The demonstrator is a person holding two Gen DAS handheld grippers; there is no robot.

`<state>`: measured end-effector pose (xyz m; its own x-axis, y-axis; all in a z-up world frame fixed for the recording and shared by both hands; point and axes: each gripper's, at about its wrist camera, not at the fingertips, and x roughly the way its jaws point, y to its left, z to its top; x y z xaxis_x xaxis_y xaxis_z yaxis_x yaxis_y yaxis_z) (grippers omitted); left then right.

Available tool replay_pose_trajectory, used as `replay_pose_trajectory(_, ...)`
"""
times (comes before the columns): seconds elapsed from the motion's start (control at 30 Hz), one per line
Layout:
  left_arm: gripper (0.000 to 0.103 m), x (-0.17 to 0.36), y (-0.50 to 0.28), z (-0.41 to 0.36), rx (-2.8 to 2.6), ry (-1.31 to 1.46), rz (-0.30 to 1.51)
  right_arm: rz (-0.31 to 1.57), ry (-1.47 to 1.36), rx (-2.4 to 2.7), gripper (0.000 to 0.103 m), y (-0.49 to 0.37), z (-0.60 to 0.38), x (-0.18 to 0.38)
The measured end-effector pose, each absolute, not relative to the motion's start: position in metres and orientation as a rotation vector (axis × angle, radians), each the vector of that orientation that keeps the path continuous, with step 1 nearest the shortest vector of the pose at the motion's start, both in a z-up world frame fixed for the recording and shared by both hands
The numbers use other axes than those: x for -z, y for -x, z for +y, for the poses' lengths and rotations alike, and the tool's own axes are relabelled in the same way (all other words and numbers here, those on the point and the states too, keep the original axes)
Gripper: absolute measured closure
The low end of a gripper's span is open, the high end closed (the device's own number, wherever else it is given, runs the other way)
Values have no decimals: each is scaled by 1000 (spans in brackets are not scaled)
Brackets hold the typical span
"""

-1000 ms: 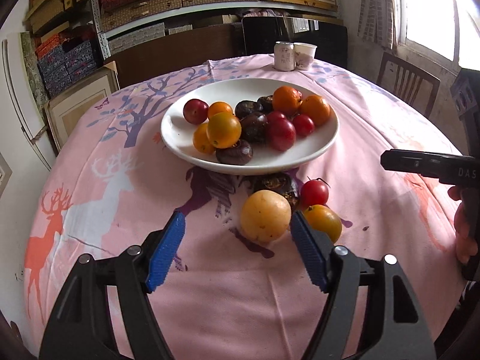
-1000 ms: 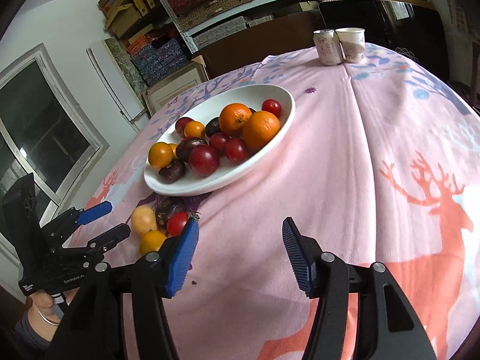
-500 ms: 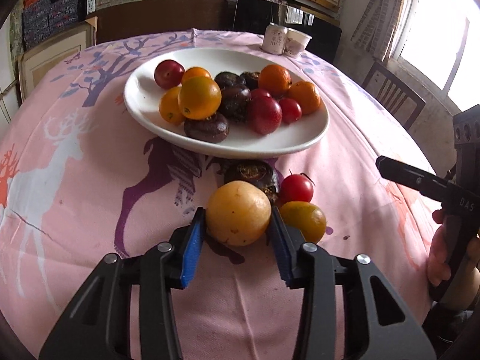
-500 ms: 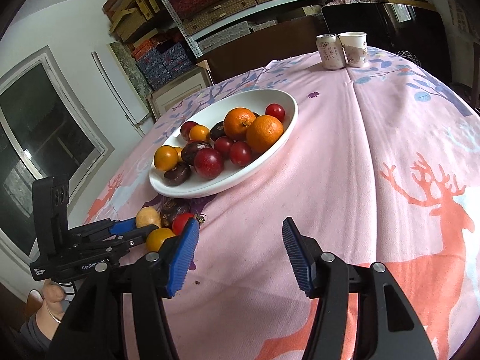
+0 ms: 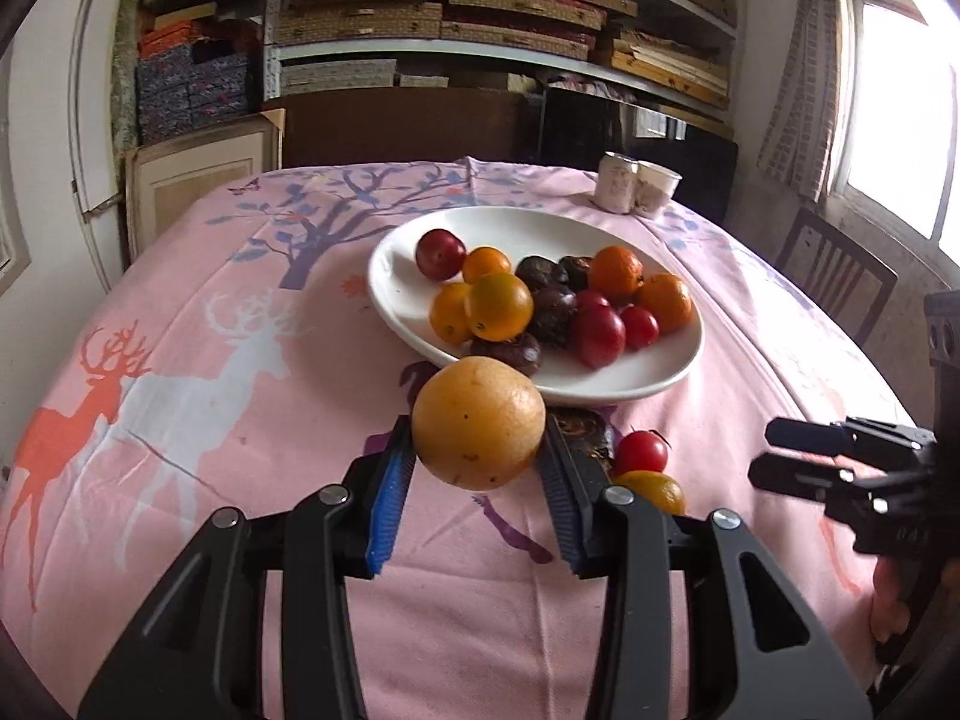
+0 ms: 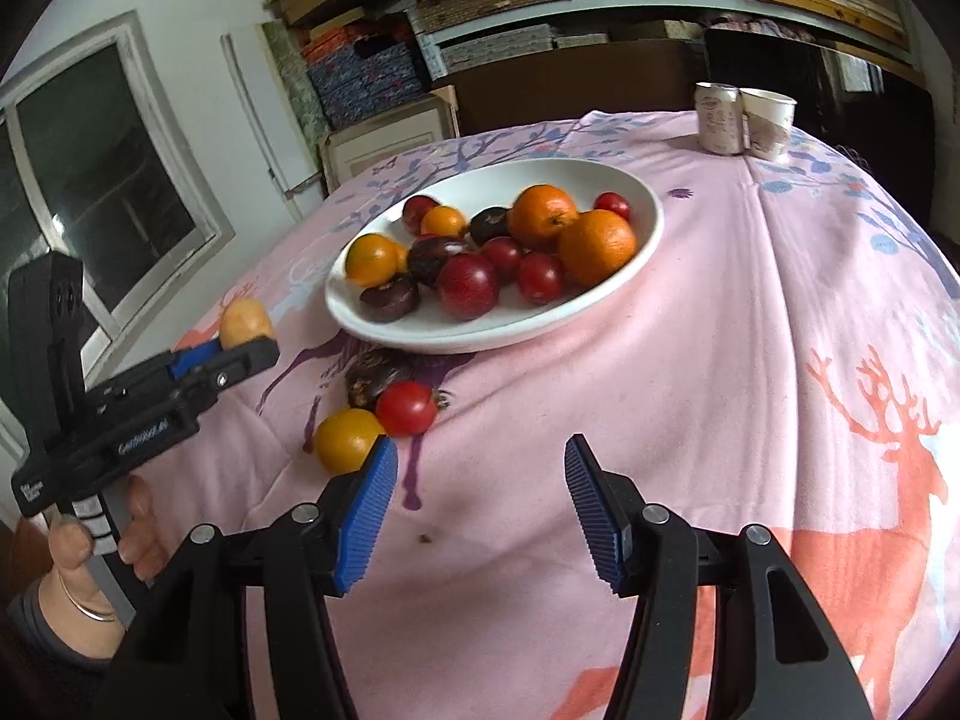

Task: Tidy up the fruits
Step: 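Carry a yellow fruit to the plate with the left tool while the right tool carries a mandarin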

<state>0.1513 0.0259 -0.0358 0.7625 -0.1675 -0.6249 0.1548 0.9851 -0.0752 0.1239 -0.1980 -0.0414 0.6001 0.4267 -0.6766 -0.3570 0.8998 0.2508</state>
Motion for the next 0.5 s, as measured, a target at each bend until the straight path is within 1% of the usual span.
replay_pose_trajectory(0.23, 63, 40, -161, 34, 153, 38, 734, 881, 72, -507, 44, -125, -127, 48)
replay_pose_trajectory(0.3, 63, 40, -162, 35, 156, 44, 738, 898, 107, -501, 53, -128, -114, 51)
replay_pose_trajectory(0.37, 63, 41, -163, 35, 161, 44, 742, 908, 124, -496, 66, -132, -106, 53)
replay_pose_trajectory(0.5, 62, 43, -164, 36, 166, 54, 756, 913, 52, -480, 66, -136, -115, 54)
